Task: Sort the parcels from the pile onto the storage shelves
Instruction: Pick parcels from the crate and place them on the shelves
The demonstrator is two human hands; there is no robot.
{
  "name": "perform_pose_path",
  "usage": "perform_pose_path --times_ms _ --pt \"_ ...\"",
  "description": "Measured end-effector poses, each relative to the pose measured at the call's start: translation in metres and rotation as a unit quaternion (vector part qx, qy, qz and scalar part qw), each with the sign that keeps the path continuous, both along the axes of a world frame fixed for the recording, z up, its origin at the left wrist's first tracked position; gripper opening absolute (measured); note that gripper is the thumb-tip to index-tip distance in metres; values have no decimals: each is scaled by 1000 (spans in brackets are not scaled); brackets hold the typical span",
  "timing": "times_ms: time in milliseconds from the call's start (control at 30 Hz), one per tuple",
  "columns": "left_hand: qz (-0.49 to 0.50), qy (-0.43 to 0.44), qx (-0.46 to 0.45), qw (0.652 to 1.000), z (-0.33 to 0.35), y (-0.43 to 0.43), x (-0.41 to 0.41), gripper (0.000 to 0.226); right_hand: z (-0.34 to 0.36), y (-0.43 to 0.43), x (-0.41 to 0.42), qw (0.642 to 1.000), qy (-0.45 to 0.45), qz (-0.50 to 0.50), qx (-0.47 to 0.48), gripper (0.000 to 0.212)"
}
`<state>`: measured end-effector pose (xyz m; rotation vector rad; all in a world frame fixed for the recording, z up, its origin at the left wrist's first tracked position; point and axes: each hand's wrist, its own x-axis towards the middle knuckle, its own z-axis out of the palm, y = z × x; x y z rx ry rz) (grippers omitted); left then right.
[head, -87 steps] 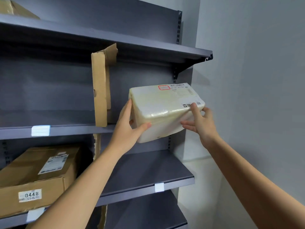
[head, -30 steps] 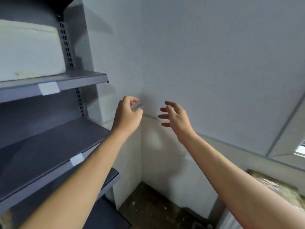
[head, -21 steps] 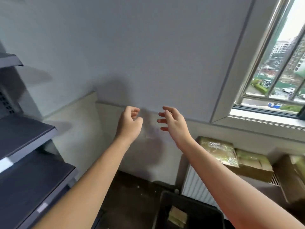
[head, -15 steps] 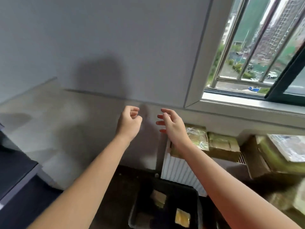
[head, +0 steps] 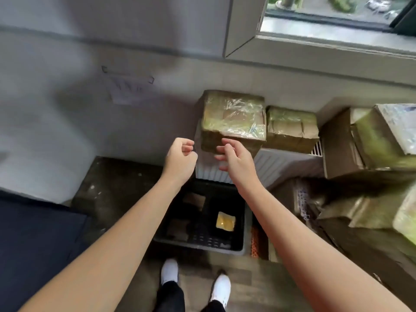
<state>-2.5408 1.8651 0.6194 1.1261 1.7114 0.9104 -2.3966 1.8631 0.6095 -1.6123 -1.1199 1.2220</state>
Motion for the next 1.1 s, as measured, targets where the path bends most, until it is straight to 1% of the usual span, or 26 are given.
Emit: perform_pose_path --times_ms 133,267,333,467,600,667,733,800,867,933,967,1033,1067,1100 --pt "8 -13 -89 996 -91 -9 -5 28 -86 -17 2 996 5 -34 -81 26" --pt "32 -21 -183 982 -187 -31 -18 26 -173 -31 1 986 22 -67 -148 29" --pt "37 -21 -217 975 -229 -37 -25 26 -215 -35 0 982 24 -74 -171 27" --pt "31 -30 -243 969 -307 -34 -29 28 -294 -33 3 978 9 -78 -195 23" --pt "17 -48 -257 965 -383 -30 -17 27 -374 -36 13 978 -17 -60 -200 23" --pt "6 -54 -279 959 -419 -32 -7 27 -418 -40 22 975 -45 -40 -212 25" --pt "-15 -54 -303 951 -457 -38 5 29 -463 -43 37 969 -95 0 -228 29" --pt "-39 -53 -328 942 -493 -43 19 30 -502 -45 53 949 -173 87 -250 37" --pt "-63 -53 -344 935 -525 -44 31 30 -538 -46 70 903 -280 215 -247 53" --pt "-89 -45 -353 930 -553 -42 42 29 -569 -45 82 848 -364 298 -242 71" --pt "-101 -37 -356 928 -566 -41 46 29 -584 -44 86 831 -392 310 -246 78" --pt "-123 -21 -358 925 -590 -37 53 27 -615 -38 91 809 -438 306 -245 90" --pt "-130 -17 -360 924 -601 -35 55 25 -631 -34 93 793 -465 309 -244 97" --pt "-133 -18 -362 922 -612 -33 57 21 -643 -30 93 770 -500 318 -238 103"
